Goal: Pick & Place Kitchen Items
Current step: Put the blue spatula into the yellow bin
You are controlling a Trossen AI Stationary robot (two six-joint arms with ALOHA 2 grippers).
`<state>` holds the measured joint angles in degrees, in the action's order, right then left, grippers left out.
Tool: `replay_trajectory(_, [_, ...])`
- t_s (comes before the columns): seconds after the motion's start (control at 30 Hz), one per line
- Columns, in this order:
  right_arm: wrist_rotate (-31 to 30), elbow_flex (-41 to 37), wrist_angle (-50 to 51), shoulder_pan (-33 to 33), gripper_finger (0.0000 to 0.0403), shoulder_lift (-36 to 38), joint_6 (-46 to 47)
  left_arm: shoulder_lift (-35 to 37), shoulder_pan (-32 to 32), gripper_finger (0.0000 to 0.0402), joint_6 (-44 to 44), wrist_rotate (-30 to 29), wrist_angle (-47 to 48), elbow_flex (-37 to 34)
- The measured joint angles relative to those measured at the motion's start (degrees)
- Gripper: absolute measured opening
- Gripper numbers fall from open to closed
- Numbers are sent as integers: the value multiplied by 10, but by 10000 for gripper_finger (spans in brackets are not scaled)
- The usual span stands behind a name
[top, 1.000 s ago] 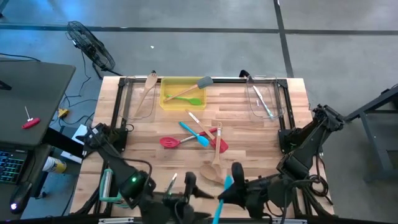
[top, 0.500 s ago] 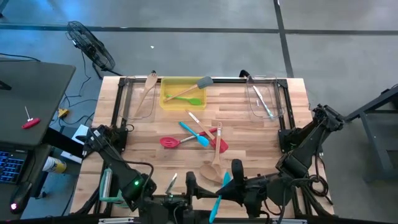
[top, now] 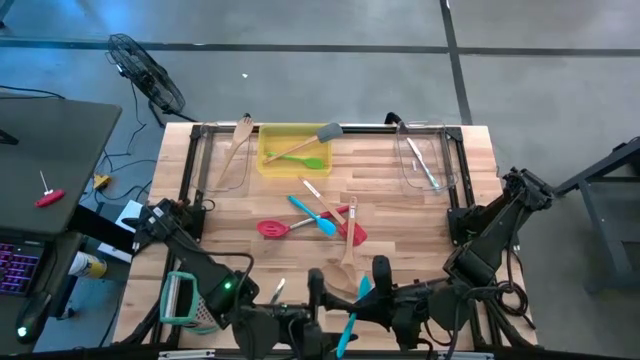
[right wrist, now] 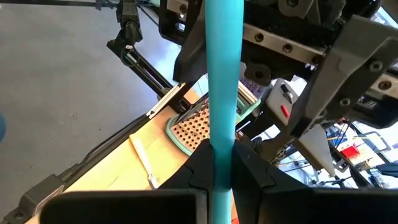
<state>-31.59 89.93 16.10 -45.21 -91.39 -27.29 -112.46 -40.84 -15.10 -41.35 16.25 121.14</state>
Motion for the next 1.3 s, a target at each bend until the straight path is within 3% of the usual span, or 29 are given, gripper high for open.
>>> replay_trajectory(0.23, [2, 0, 3, 0, 23, 0, 5, 0, 0, 240, -1, 1, -3, 0])
replay_trajectory(0.33, [1, 0, 4, 0, 23, 0, 7, 0, 0, 221, -7, 1, -3, 0])
replay_trajectory(0.5, [1, 0, 4, 0, 23, 0, 8, 0, 3, 161, -17, 19, -2, 0])
replay_trajectory(0.7, [6, 0, 5, 0, 23, 0, 20, 0, 20, 81, -30, 128, -4, 0])
replay_trajectory(0.83, [4, 0, 15, 1, 24, -1, 34, 1, 29, 24, -33, 131, -5, 0])
replay_trajectory(1.3, [0, 0, 29, 0, 30, -1, 52, 0, 34, 22, -27, 136, -20, 0])
